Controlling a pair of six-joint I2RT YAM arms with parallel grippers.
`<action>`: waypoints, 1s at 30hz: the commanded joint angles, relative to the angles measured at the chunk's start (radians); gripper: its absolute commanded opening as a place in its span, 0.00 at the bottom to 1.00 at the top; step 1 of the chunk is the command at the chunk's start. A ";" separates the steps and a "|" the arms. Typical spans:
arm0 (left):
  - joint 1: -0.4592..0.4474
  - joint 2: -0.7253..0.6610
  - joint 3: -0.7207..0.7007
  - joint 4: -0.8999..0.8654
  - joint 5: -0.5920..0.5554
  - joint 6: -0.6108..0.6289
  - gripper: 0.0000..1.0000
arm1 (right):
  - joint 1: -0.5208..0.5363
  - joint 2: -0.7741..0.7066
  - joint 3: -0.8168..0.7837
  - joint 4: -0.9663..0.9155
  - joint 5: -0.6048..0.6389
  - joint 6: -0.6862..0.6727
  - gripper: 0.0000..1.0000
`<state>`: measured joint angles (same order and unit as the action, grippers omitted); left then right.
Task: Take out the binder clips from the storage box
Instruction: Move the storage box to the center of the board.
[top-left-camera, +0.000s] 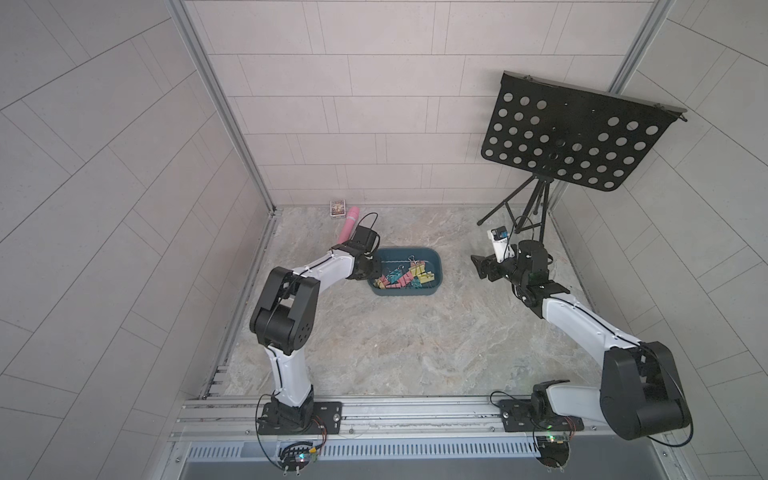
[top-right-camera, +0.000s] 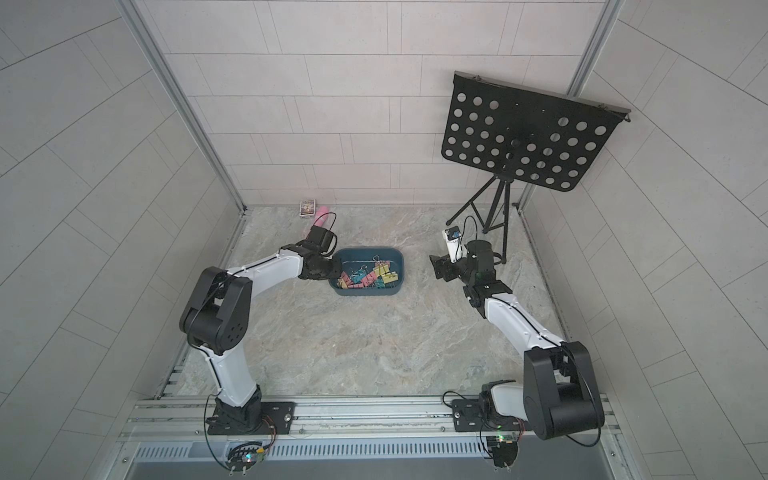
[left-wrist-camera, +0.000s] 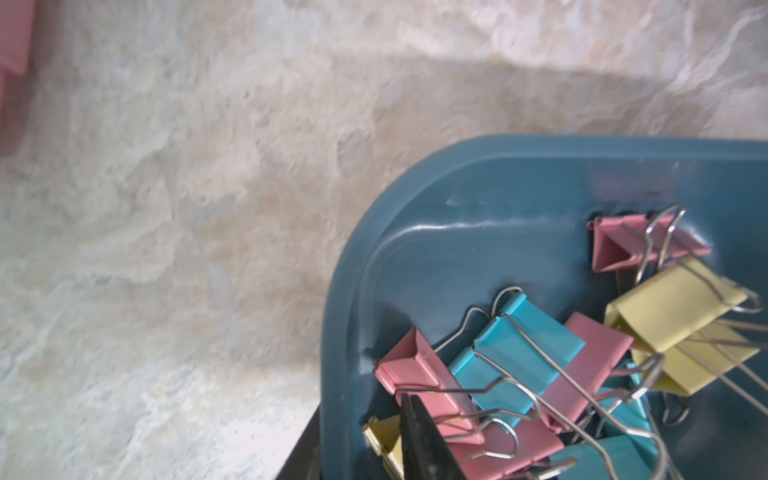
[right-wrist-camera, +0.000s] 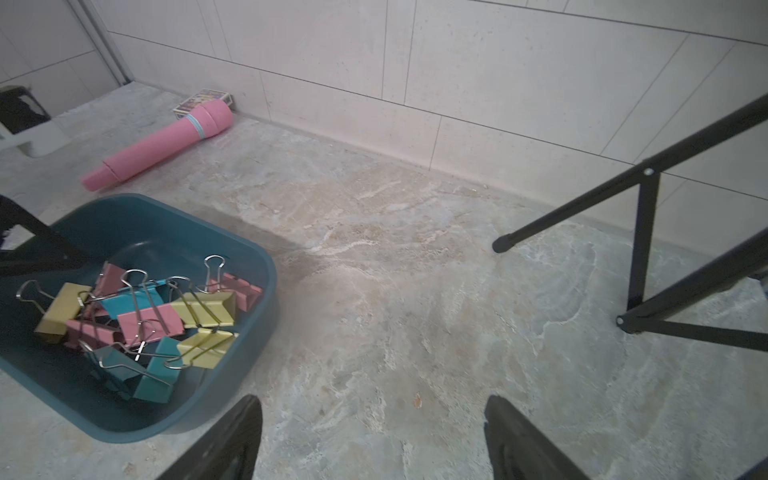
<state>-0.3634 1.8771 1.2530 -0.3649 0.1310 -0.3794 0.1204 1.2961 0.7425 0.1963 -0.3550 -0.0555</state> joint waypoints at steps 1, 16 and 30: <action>-0.008 0.016 0.030 -0.032 0.008 0.026 0.33 | 0.040 0.018 0.049 -0.081 -0.059 -0.026 0.86; -0.008 -0.023 0.030 -0.042 -0.006 0.013 0.35 | 0.274 0.263 0.360 -0.303 -0.199 -0.087 0.78; -0.007 -0.013 0.122 -0.080 -0.021 0.029 0.36 | 0.303 0.460 0.583 -0.452 -0.089 -0.205 0.76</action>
<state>-0.3649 1.8774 1.3308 -0.4225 0.1223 -0.3672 0.4244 1.7233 1.2835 -0.1894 -0.4828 -0.2092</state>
